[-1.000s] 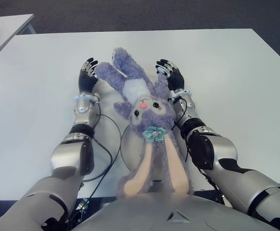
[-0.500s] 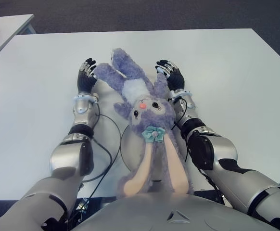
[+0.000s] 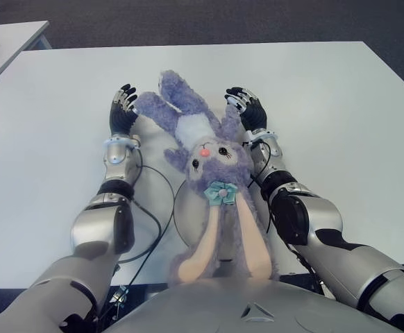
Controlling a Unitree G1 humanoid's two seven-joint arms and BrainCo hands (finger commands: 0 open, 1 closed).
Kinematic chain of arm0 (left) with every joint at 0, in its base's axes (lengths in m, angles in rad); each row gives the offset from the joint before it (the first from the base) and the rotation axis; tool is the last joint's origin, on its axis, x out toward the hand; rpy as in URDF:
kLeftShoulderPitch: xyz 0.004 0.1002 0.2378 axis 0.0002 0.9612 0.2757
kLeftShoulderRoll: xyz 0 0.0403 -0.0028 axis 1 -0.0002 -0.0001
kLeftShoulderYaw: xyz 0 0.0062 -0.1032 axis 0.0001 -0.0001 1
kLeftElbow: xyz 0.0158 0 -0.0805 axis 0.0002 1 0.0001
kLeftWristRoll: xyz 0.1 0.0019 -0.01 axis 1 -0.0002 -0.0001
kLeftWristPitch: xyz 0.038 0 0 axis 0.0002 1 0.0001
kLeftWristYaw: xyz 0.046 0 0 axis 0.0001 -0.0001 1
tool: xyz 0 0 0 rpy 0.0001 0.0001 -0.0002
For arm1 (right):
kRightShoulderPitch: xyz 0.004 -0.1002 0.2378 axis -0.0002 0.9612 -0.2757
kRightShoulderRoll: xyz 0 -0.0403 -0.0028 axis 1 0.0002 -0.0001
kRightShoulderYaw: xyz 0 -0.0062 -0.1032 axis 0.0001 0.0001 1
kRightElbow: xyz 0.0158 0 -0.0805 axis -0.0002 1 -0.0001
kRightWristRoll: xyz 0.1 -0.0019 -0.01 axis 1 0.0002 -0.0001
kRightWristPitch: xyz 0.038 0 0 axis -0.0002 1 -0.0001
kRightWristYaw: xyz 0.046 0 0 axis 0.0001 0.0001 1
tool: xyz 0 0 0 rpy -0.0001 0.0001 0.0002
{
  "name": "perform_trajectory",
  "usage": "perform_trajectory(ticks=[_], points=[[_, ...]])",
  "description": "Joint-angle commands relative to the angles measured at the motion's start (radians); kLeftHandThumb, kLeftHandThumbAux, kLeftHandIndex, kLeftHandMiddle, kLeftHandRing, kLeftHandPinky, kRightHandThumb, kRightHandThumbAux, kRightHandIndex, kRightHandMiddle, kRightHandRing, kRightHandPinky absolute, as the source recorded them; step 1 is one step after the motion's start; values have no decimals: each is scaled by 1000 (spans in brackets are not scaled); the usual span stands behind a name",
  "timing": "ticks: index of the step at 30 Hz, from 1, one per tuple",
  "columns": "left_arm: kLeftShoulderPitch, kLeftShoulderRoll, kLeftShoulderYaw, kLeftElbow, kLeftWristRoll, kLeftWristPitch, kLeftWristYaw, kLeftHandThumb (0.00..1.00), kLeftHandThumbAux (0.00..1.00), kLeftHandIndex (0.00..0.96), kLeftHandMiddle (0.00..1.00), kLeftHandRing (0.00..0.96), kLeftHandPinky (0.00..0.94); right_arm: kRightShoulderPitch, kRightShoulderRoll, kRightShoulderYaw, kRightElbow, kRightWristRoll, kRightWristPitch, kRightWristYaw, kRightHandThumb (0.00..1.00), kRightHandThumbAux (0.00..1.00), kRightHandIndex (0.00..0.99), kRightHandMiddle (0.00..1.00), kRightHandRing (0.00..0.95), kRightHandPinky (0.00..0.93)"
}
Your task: Put the doll into the plate.
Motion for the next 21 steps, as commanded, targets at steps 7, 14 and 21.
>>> perform_trajectory(ticks=[7,14,21], points=[[281,-66,32,131,-28,66,15,0,667,144,171,141,101,243,174,-31,95,29,60,-18,67,804,329,293,245,162],[280,-70,45,130,-39,62,5,0,659,151,177,144,99,244,177,-32,94,28,55,-18,74,809,325,291,252,176],[279,-67,47,129,-40,67,3,0,674,151,179,150,122,242,181,-36,94,29,58,-15,78,810,333,294,250,145]])
